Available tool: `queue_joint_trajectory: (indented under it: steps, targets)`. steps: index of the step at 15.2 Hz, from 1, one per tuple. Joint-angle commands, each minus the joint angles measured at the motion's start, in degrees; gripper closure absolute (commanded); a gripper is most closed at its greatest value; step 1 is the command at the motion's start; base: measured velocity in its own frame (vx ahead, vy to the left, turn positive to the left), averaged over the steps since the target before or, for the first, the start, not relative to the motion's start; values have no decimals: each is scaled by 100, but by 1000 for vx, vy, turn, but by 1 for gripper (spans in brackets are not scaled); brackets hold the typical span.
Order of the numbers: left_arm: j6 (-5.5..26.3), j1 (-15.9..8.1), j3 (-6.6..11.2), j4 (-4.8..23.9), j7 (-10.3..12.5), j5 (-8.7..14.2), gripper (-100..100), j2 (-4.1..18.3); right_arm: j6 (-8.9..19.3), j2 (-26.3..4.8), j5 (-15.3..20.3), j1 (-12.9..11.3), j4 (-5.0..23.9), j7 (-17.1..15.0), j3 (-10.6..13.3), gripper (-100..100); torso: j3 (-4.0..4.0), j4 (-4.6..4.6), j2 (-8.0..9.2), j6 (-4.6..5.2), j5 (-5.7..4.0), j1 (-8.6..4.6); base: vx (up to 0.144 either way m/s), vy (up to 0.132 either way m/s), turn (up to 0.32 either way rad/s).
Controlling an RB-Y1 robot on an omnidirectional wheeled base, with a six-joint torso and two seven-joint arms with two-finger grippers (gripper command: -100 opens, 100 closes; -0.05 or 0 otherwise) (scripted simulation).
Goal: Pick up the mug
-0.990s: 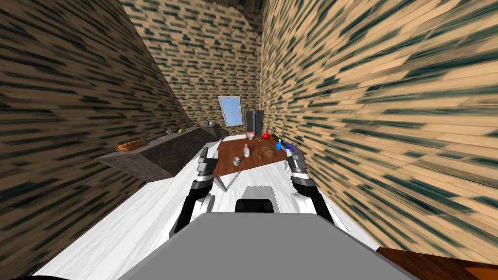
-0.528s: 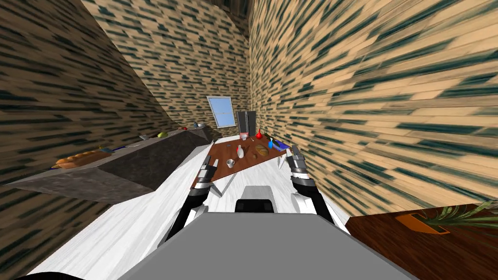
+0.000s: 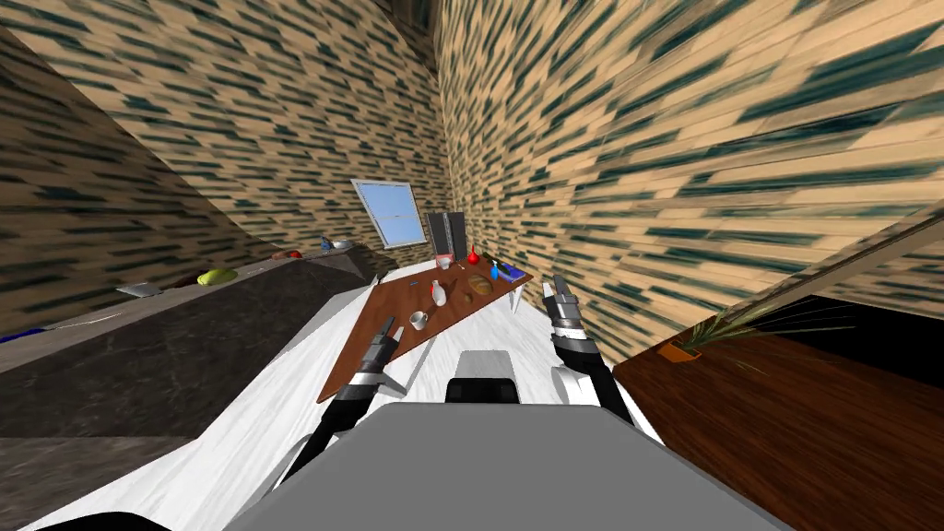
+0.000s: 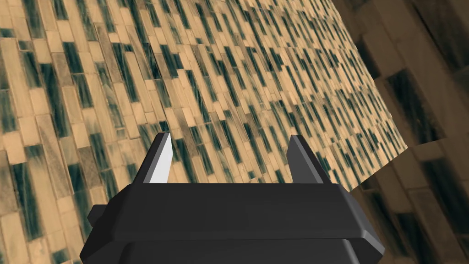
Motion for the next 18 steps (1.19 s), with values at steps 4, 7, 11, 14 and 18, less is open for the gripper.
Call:
queue_joint_trajectory:
  steps: [4, 7, 11, 14, 18]
  targets:
    - [-15, 405, 86, 640, 107, 67, -100, 394, 0, 0, 0, 0, 0, 0, 0, 0, -2, -1, -4, 2, 1, 0, 36, -7, -378]
    - [-28, 593, 128, 897, 167, 98, -100, 570, 0, 0, 0, 0, 0, 0, 0, 0, -3, -1, -5, -1, 0, -1, 34, -5, -275]
    - [-52, 967, 191, 1424, 295, 148, -100, 905, 0, 0, 0, 0, 0, 0, 0, 0, -4, -1, -8, 2, 0, -1, 41, -2, -370]
    - [-70, 1319, 224, 1924, 431, 180, -100, 1210, 0, -1, 0, 1, 0, 0, -1, 0, -7, -2, -13, -1, 1, 5, 57, 11, -388]
    - [-75, 1496, 227, 2223, 501, 189, -100, 1348, 0, -1, 0, 1, 0, 0, -1, 0, -10, -4, -18, 0, 1, 9, 56, 24, -298]
